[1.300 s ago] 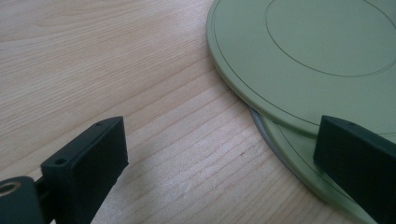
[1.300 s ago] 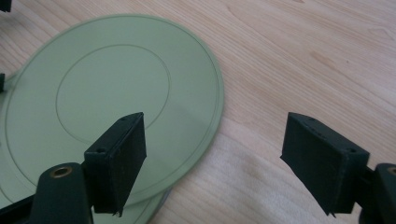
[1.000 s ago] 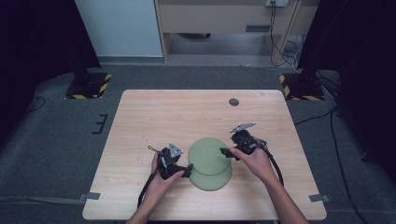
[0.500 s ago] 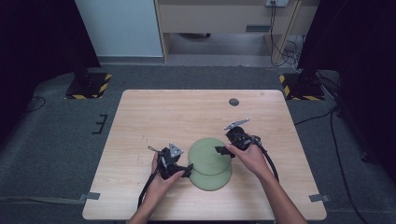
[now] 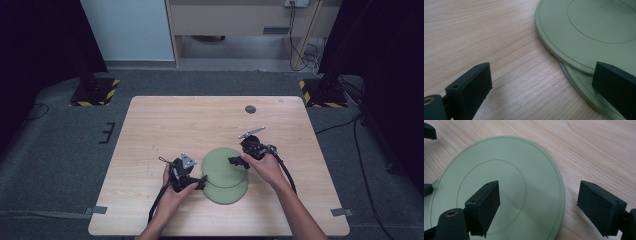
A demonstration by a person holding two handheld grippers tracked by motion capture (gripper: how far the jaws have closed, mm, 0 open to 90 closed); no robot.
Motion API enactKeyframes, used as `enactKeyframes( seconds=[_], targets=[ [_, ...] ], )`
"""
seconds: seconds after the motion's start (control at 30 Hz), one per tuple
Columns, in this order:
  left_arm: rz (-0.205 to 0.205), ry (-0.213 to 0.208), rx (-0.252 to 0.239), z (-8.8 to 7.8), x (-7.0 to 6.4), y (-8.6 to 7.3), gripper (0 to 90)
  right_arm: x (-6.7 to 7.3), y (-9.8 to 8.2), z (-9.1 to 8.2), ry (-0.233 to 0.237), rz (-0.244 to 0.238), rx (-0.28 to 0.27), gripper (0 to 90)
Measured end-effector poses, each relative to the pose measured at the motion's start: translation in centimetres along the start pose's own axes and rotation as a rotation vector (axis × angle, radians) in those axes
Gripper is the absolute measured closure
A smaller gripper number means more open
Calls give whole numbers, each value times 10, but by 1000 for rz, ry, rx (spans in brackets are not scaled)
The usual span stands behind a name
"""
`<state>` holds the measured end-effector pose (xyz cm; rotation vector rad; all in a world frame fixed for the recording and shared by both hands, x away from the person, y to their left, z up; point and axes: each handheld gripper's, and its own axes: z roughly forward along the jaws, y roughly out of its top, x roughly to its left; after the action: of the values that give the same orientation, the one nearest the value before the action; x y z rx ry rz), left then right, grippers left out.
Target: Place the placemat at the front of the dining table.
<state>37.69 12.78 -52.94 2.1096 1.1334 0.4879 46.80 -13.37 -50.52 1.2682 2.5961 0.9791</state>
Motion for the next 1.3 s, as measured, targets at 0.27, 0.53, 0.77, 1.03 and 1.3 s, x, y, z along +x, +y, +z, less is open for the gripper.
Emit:
enactKeyframes(
  seconds=[0.27, 0.53, 0.77, 1.03, 1.3],
  targets=[
    [-2, -6, 3, -1, 0, 0, 24, -1, -1, 6, 28, 11, 14, 182],
    [1, -12, 8, -4, 0, -2, 24, -2, -2, 10, 33, 9, 25, 182],
    [-2, -16, 10, -5, 1, -3, 23, -4, -3, 11, 41, 20, 27, 180],
    [1, -15, 12, -6, 1, -4, 24, -4, -3, 10, 47, 15, 27, 194],
    [-6, -22, 13, -7, 4, -5, 20, -4, -4, 9, 50, 18, 25, 216]
  ],
)
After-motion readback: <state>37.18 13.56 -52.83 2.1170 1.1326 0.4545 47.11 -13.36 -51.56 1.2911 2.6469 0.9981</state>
